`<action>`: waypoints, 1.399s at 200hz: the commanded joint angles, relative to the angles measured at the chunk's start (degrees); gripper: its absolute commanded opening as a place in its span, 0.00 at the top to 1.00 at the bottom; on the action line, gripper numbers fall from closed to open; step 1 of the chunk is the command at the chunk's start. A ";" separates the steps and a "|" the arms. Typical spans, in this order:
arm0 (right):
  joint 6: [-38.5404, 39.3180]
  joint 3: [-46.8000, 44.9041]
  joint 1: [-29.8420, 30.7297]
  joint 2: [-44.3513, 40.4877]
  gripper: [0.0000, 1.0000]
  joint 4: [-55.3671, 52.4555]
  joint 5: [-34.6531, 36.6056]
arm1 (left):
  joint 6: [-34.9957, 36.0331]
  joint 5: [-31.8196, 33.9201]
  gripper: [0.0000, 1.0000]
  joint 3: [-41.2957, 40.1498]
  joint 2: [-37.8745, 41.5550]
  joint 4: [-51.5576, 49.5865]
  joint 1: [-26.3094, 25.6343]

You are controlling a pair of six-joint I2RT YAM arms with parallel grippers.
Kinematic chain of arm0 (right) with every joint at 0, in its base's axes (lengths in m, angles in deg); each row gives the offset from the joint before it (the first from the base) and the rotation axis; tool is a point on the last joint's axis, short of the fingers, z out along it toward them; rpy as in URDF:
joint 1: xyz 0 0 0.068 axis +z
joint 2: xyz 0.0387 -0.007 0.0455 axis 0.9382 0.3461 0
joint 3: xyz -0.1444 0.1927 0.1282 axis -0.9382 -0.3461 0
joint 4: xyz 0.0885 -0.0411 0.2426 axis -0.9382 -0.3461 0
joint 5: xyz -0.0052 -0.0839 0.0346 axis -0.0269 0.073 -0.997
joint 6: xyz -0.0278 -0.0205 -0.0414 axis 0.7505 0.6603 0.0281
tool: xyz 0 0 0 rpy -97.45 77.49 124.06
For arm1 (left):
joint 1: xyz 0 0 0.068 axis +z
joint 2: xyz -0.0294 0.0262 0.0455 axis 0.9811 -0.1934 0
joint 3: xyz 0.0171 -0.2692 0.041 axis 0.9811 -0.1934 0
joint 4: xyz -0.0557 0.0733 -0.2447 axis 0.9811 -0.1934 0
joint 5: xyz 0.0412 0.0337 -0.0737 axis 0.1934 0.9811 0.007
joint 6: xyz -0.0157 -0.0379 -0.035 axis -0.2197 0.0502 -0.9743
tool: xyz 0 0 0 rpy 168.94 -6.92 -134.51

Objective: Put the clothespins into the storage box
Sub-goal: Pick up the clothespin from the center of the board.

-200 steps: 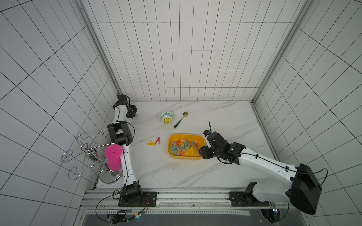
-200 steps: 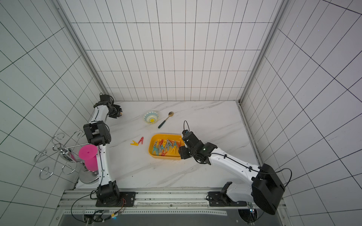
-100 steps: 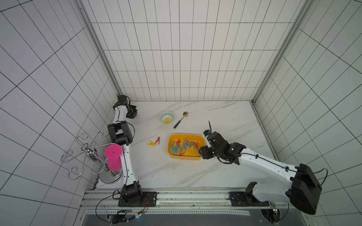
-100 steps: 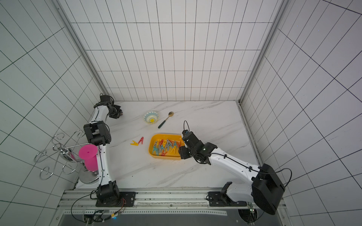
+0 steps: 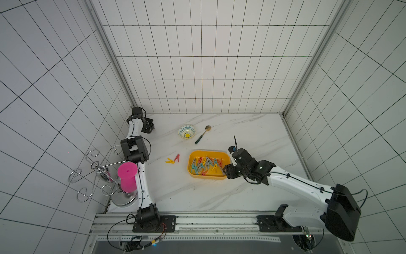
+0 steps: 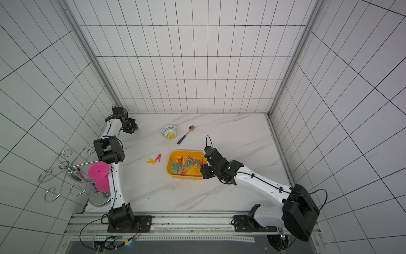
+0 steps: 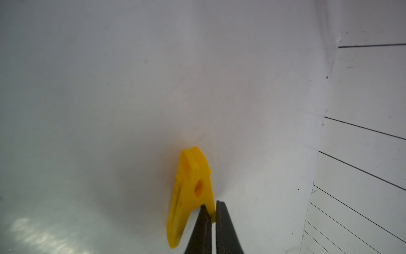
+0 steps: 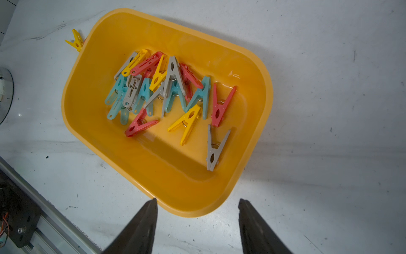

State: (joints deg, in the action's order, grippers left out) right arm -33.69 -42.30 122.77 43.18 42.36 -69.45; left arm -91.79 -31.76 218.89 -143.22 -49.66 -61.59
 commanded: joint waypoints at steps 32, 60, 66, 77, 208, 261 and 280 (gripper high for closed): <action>-0.25 0.03 0.51 -1.47 0.38 -0.21 0.26 | 2.16 -2.25 0.93 -4.73 2.22 -1.12 0.06; -0.65 -0.13 0.51 -2.24 0.38 -0.16 0.16 | 3.28 -2.46 0.93 -6.75 3.96 -0.78 -0.43; -0.74 -0.21 0.51 -2.43 0.38 -0.19 0.16 | 3.39 -2.48 0.93 -7.08 4.36 -0.82 -0.47; -0.91 -0.38 0.51 -2.84 0.38 -0.20 0.16 | 3.61 -2.44 0.93 -7.86 5.10 -0.72 -0.73; -2.04 -2.45 0.64 -7.22 0.38 -1.57 1.40 | 7.50 -5.06 0.94 -18.37 11.75 1.91 -6.20; -2.49 -2.79 0.98 -8.18 0.38 -1.87 1.83 | 10.46 -7.98 0.94 -16.21 10.51 0.62 -7.53; -2.51 -2.69 1.03 -7.97 0.38 -1.83 2.01 | 12.52 -8.02 0.94 -14.03 9.87 -1.46 -8.48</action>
State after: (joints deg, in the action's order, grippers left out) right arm -35.68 -43.61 123.14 35.93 41.33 -68.68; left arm -82.96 -38.62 201.91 -133.32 -48.79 -68.89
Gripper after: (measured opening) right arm 0.621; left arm 0.064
